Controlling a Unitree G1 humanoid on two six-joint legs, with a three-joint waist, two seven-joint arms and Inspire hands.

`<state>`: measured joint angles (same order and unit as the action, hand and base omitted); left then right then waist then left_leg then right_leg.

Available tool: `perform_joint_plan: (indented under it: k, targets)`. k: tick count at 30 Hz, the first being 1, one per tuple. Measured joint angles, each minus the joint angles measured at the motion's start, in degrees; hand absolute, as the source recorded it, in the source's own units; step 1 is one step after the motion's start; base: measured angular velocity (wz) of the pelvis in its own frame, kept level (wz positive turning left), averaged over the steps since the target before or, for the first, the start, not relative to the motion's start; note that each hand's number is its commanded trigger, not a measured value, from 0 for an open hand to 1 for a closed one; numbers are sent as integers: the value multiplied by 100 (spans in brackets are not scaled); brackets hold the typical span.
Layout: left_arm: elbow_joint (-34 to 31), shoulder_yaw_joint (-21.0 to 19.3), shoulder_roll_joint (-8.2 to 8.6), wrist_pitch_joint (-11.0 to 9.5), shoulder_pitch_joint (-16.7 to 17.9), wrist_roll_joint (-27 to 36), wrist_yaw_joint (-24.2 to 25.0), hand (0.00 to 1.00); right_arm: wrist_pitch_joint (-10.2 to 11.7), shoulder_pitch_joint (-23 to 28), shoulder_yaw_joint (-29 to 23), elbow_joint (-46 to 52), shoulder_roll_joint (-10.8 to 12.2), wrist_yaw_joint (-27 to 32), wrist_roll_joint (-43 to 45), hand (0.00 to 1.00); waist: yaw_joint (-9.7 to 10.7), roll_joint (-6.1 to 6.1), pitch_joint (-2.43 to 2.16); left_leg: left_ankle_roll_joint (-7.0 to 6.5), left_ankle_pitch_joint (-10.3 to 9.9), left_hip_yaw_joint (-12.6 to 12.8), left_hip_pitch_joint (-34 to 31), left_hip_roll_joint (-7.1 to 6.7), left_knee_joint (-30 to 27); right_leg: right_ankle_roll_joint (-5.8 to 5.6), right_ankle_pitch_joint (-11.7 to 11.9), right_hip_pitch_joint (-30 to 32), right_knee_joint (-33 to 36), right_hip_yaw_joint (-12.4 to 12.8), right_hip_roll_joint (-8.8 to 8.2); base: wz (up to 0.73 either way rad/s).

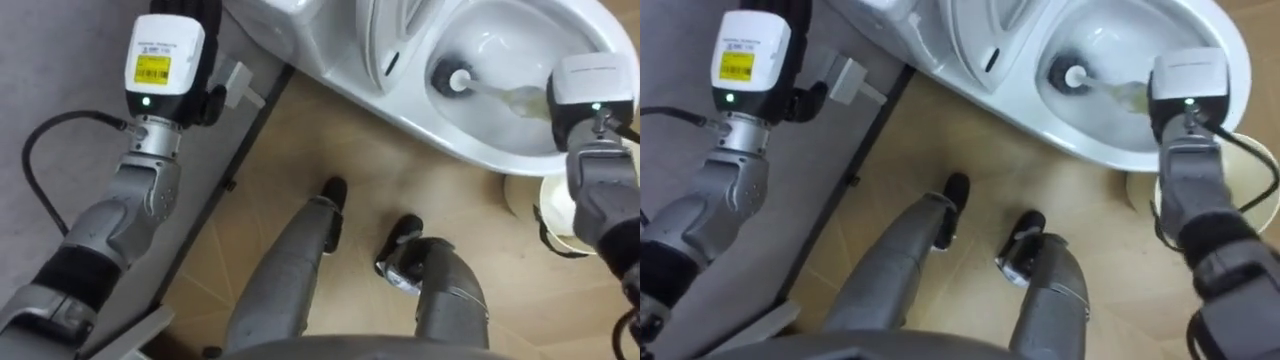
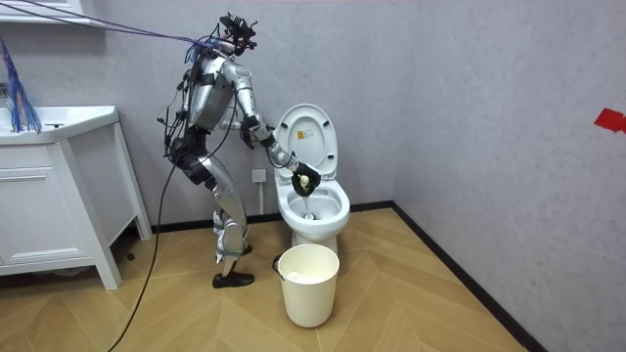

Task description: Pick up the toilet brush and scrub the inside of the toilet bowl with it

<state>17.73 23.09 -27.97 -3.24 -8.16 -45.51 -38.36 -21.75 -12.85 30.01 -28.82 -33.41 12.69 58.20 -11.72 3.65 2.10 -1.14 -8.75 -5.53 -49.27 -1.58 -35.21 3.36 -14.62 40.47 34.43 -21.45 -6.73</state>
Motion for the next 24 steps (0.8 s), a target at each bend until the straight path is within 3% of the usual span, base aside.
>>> perform_joint_plan:
  k: [6, 11, 13, 14, 16, 18, 20, 21, 24]
  targets:
    - [-498, -2, -7, -54, 218, 392, -86, 0, -602, 1009, -138, 2437, -30, -1079, 550, 100, 218, -15, -25, 97, -63, 121, 14, 234, 70, 95, 126, -14, -285, 109, 236, -22]
    - [-461, 98, -25, -95, 242, 592, -280, 0, -632, 1028, -189, 2685, -86, -1472, 746, 100, 286, -31, -36, 126, -78, 251, 59, 301, 52, 133, 120, 27, -242, 265, 279, -14]
    - [-237, 98, -61, -96, 195, 618, -361, 0, -425, 719, -181, 2190, -105, -1376, 675, 100, 360, -39, -34, 126, -78, 292, 105, 303, 22, 146, 110, 19, -149, 291, 254, -5]
    - [-37, 98, -92, -89, 86, 626, -371, 0, -160, 419, -170, 1636, -125, -1195, 491, 100, 375, -84, -18, 125, -77, 354, 149, 305, 28, 154, 94, 16, -96, 310, 228, -6]
    - [182, 99, -288, -87, -96, 650, -371, 0, 246, -216, -129, 669, -120, -973, -9, 100, 402, -253, 15, 128, -72, 464, 190, 295, 62, 165, 39, 88, 39, 378, 169, -11]
    - [346, 98, -593, -37, -432, 660, -368, 0, 824, -1090, -112, -547, -91, -734, -738, 100, 429, -519, 123, 125, -37, 540, 173, 291, 43, 195, 4, 204, 179, 419, 98, -4]
    - [421, 84, -745, 10, -667, 673, -369, 0, 1176, -1702, -110, -1305, -76, -571, -1307, 100, 478, -739, 179, 112, 27, 571, 127, 262, 51, 206, -8, 296, 290, 427, 40, 10]
    - [527, 77, -784, 57, -781, 651, -370, 0, 1270, -2109, -110, -1670, -68, -454, -1631, 100, 547, -829, 184, 99, 72, 561, 80, 219, 55, 204, -11, 361, 358, 410, -14, 16]
    - [723, 96, -789, 125, -950, 565, -366, 0, 1438, -3026, -111, -2497, -123, -78, -1929, 100, 697, -931, 222, 63, 104, 513, 43, 176, -7, 177, -21, 377, 450, 379, -89, 15]
